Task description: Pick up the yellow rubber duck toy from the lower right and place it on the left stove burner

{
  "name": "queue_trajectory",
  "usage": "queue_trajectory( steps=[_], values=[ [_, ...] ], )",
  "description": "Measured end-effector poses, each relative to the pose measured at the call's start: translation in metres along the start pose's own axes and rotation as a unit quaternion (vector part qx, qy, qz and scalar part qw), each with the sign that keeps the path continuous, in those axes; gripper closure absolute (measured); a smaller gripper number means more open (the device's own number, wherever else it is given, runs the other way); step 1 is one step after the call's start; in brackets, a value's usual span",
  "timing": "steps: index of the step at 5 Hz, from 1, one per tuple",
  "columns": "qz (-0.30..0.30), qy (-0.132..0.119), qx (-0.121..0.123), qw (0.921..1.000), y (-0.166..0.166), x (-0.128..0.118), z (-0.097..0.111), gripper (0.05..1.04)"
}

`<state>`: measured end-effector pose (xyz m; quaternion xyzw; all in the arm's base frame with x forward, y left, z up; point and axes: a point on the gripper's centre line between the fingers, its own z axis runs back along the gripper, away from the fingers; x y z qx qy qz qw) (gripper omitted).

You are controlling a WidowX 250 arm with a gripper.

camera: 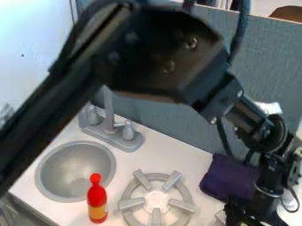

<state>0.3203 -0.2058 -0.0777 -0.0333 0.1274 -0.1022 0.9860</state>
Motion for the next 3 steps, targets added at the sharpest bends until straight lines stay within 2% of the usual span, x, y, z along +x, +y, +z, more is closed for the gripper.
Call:
queue_trajectory(
  steps=[1,3],
  values=[
    [0.015,0.017,-0.001,0.9998,-0.0003,0.0054,-0.0152,0.135],
    [0.027,0.005,-0.001,0.9996,0.0009,0.0025,-0.0133,0.44]
  ],
)
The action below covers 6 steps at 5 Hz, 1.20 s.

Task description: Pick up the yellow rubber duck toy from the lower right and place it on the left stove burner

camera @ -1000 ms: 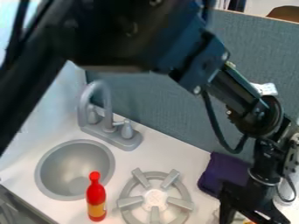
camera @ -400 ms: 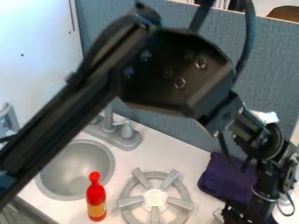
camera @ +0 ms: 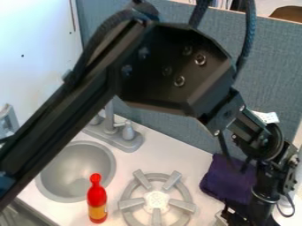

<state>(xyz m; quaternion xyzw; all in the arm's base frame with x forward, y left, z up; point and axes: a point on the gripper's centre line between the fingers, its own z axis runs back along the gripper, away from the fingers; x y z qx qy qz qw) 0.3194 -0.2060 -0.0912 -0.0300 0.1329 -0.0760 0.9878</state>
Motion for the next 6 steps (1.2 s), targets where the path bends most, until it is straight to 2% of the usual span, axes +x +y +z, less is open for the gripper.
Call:
queue_trajectory(
  steps=[1,2,3,4,6],
  values=[
    [-0.003,-0.007,0.001,1.0,0.006,-0.021,0.01,0.505],
    [-0.039,-0.027,0.012,0.9988,0.016,-0.045,0.035,0.505],
    [-0.025,-0.028,0.026,0.999,0.05,-0.067,0.039,0.505],
    [0.004,-0.023,0.044,0.9988,0.085,-0.064,0.04,0.505],
    [0.058,0.008,0.048,0.9971,0.142,-0.071,0.036,0.505]
  ],
)
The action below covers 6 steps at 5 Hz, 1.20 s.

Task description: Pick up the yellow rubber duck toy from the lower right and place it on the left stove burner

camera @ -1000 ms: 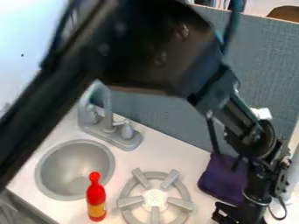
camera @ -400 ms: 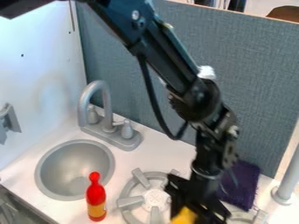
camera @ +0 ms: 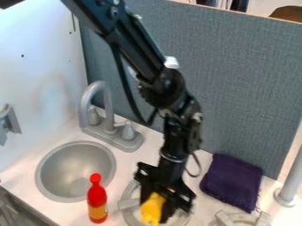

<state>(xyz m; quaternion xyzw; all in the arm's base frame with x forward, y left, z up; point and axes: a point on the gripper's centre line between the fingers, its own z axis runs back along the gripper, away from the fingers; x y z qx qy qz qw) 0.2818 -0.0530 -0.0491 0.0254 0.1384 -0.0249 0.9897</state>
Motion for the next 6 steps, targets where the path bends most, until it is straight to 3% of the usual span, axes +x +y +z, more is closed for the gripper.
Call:
queue_trajectory(
  steps=[1,4,6],
  values=[
    [0.009,0.035,0.002,0.9994,0.015,0.001,-0.014,0.505],
    [0.011,0.02,0.004,0.9997,0.015,0.039,-0.025,0.505],
    [0.009,0.008,0.03,0.9995,0.024,0.054,-0.022,0.505]
  ],
)
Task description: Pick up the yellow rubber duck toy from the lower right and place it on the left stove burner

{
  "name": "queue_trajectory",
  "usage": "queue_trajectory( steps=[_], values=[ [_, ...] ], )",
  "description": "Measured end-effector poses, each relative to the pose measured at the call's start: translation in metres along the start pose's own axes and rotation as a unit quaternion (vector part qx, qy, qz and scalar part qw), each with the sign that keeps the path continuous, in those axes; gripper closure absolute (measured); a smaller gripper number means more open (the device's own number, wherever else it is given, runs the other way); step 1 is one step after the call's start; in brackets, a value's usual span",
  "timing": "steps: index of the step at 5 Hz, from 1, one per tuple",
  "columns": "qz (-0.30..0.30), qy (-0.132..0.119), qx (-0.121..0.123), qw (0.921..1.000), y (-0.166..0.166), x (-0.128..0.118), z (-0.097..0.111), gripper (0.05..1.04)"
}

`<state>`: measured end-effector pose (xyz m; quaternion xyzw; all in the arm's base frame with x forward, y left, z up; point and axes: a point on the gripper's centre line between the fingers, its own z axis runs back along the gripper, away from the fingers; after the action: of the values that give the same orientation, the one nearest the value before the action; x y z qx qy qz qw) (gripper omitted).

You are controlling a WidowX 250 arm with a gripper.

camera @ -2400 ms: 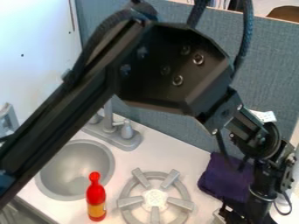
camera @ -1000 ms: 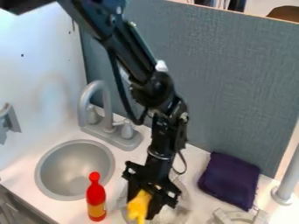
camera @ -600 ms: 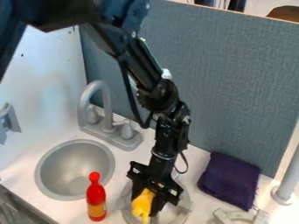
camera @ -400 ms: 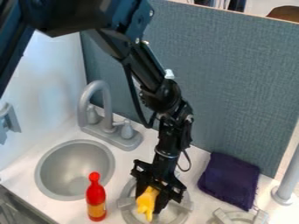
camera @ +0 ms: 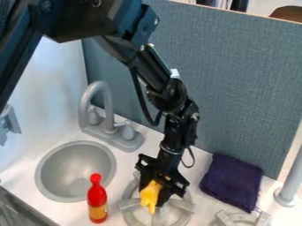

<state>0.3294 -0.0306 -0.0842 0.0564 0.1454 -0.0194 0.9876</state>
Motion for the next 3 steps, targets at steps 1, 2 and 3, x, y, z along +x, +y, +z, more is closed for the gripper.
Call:
queue_trajectory(
  steps=[1,2,3],
  values=[
    [-0.007,0.026,-0.01,0.9996,0.0081,0.0027,-0.0082,0.431],
    [-0.023,0.046,-0.031,0.9982,0.0091,0.0037,-0.009,0.127],
    [-0.026,0.053,-0.046,0.9972,0.0042,-0.0029,-0.0123,0.074]
  ],
)
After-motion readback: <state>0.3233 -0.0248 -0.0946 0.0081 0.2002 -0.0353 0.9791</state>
